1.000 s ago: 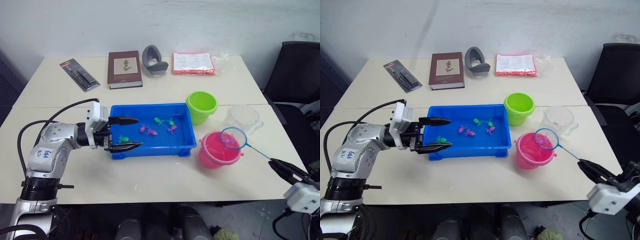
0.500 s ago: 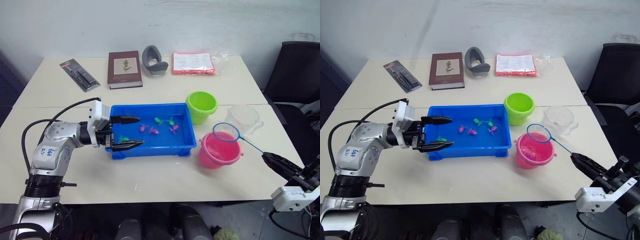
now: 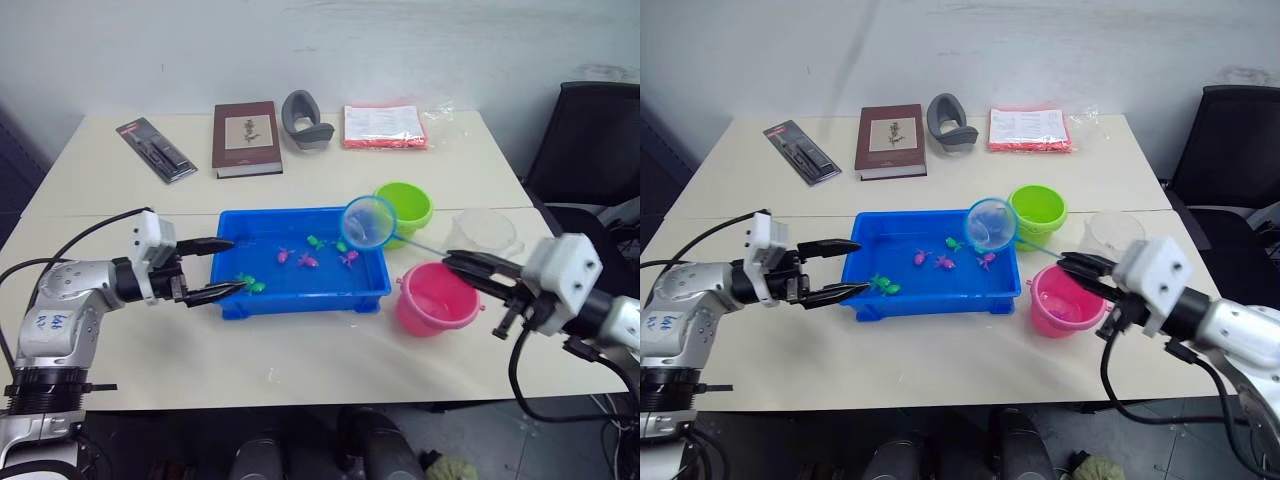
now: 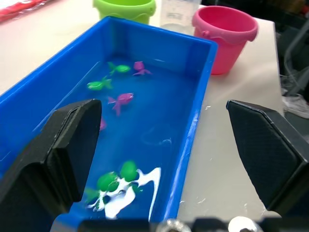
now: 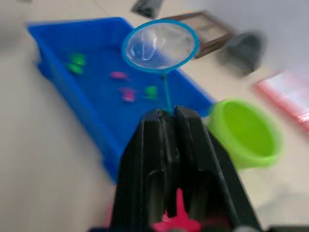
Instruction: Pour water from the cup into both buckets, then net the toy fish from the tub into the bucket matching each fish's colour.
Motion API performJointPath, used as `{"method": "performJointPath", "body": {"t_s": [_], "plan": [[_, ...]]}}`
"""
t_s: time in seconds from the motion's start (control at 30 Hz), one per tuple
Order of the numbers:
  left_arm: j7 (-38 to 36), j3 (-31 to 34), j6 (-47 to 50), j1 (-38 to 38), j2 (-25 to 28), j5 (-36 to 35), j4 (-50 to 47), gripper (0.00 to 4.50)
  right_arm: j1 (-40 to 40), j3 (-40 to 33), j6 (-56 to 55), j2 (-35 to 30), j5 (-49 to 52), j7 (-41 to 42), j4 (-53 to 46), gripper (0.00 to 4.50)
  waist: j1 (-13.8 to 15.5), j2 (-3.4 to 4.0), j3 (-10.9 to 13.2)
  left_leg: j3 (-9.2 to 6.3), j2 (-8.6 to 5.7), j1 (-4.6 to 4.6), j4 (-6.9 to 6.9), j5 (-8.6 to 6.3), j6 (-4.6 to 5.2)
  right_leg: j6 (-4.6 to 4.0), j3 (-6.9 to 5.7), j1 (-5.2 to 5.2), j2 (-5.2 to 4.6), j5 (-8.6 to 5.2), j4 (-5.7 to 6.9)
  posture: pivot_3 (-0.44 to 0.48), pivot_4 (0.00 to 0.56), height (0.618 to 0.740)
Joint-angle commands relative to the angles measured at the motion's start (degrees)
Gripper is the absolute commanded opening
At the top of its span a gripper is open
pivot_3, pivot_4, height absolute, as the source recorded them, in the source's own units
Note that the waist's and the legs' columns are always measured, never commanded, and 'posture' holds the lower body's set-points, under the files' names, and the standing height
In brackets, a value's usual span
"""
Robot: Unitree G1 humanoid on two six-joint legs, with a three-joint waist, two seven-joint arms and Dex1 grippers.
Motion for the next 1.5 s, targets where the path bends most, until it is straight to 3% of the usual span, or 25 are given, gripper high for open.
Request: {"method": "performJointPath", "body": {"t_s": [0.03,0.3,0.4,0.7,1.1,1.5], "plan": [[0.72,1.21,-0.16,0.53,0.30,-0.68,-2.68,4.44,-8.17,4.63,15.83,0.23,11.37,-9.58,1.24,0.00,0.24,-0.01,-0.01,0.00,0.00,-0.02,0.00,-0.04,0.06,0.00,0.00,-0.02,-0.01,0.00,-0.03,0.000,0.150,0.740],[2.60,1.81,0.91,1.41,0.25,-1.33,-5.97,4.44,-26.55,12.42,37.07,9.26,17.22,-20.00,15.20,0.00,0.31,-0.03,-0.03,0.27,-0.05,-0.92,0.14,0.09,0.07,0.08,-0.01,-0.96,-0.12,0.07,0.08,0.000,0.150,0.740],[2.69,1.49,0.95,0.54,0.37,-1.09,-6.17,4.44,-33.28,15.07,45.13,9.69,16.06,-18.04,20.51,0.00,0.26,-0.03,-0.03,0.37,-0.05,-0.94,0.14,0.10,0.10,0.10,0.00,-1.01,-0.13,0.08,0.06,0.000,0.150,0.740],[4.30,1.86,0.74,0.86,-0.05,-1.13,-8.02,4.44,-41.37,15.11,57.33,10.55,11.01,-15.00,26.58,0.00,0.10,-0.03,-0.03,0.46,-0.03,-0.95,0.11,0.04,0.19,0.15,0.03,-1.03,-0.13,0.11,-0.02,0.000,0.150,0.740],[6.64,2.12,1.64,2.35,-0.90,-1.71,-10.71,4.44,-48.88,17.91,59.07,15.77,0.49,-19.75,29.09,0.00,-0.27,-0.03,-0.03,0.53,0.00,-0.96,0.11,0.01,0.13,0.15,0.07,-1.08,-0.10,0.12,-0.03,0.000,0.150,0.740],[7.61,2.10,1.03,1.72,-1.52,-1.61,-10.27,4.44,-51.38,20.91,59.07,18.35,-5.57,-20.57,31.99,0.00,-0.53,-0.03,-0.03,0.54,-0.02,-0.98,0.11,0.01,0.15,0.15,0.07,-1.08,-0.12,0.12,-0.05,0.000,0.150,0.740]]}}
